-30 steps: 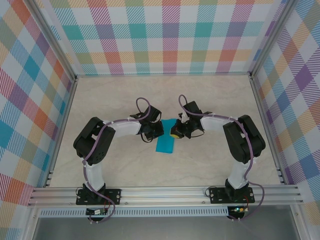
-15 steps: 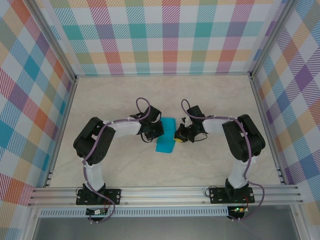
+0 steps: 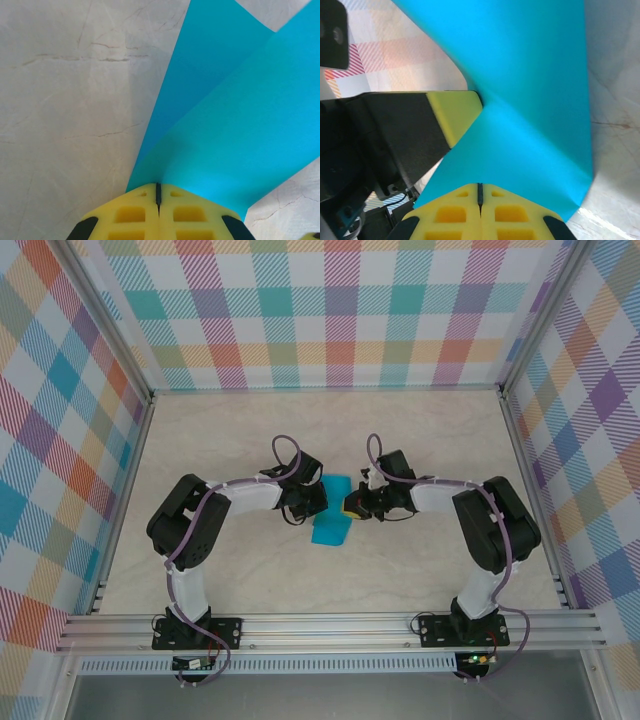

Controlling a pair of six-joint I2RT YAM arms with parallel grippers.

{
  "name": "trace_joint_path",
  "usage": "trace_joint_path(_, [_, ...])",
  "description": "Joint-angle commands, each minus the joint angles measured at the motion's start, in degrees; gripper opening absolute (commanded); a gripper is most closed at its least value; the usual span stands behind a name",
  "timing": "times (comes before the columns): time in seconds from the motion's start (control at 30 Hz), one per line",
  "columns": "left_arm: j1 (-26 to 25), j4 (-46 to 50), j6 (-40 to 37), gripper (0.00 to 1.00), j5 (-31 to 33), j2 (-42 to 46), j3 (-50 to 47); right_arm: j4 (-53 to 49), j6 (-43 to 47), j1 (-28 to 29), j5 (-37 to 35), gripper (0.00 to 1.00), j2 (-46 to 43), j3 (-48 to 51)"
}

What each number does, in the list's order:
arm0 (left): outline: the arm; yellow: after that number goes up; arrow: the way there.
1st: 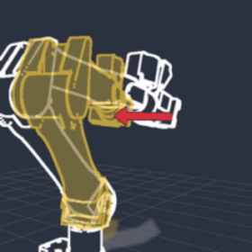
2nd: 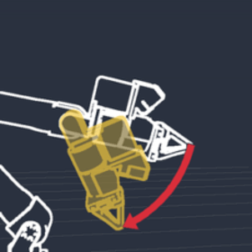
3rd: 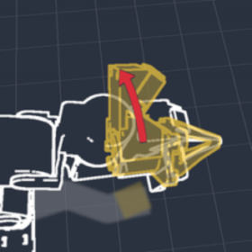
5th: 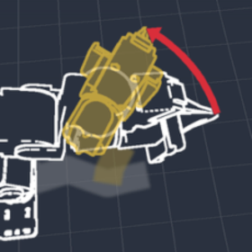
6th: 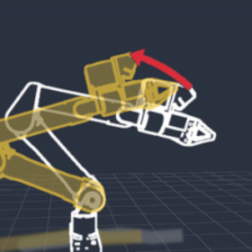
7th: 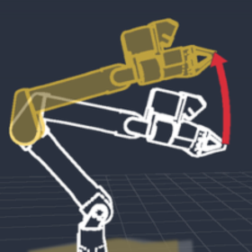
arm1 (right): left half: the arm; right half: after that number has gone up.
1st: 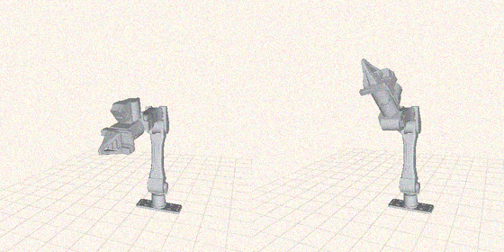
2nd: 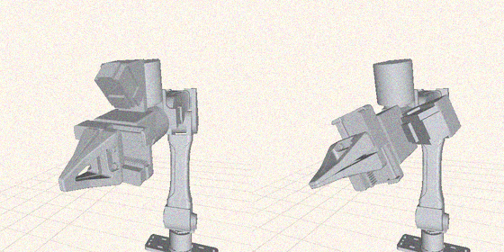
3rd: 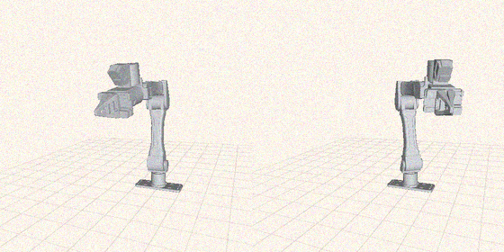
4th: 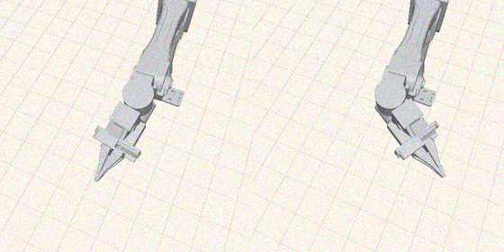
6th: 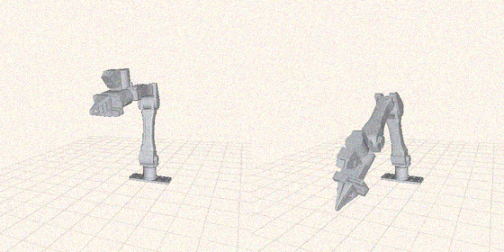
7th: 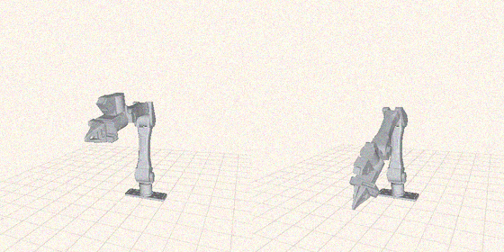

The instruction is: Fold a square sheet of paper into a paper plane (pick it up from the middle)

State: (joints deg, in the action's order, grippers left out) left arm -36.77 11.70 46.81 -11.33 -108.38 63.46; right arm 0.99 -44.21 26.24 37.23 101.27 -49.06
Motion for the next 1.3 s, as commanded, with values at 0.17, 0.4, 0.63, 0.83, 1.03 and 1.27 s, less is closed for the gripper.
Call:
trace_joint_path(0.17, [-1.11, 2.84, -1.04, 0.0, 0.92, -1.31, -1.76, 2.98, 2.32, 0.13, -1.14, 0.0, 4.5, 4.48])
trace_joint_path(0.4, [-1.08, 3.06, -1.09, 0.0, 0.96, -1.17, -1.67, 1.93, 3.2, 0.14, -0.68, 0.0, 1.19, 3.72])
trace_joint_path(0.63, [-1.06, 3.3, -1.1, 0.0, 1.06, -1.22, -1.53, 8.16, 0.61, 0.97, 2.89, 0.0, -2.68, 5.87])
trace_joint_path(0.83, [-1.11, 3.06, -1.01, 0.0, 0.93, -1.27, -1.61, 10.01, 0.05, 1.94, 0.11, 0.0, -0.98, 8.52])
trace_joint_path(1.03, [-1.11, 3.16, -1.06, 0.0, 0.87, -1.13, -1.76, 11.66, 0.58, 1.93, -1.2, 0.0, 1.82, 10.68])
trace_joint_path(1.27, [-1.06, 3.51, -1.04, 0.0, 1.14, -0.52, -2.1, 9.65, 1.0, 2.1, -0.53, 0.0, -2.61, 9.57])
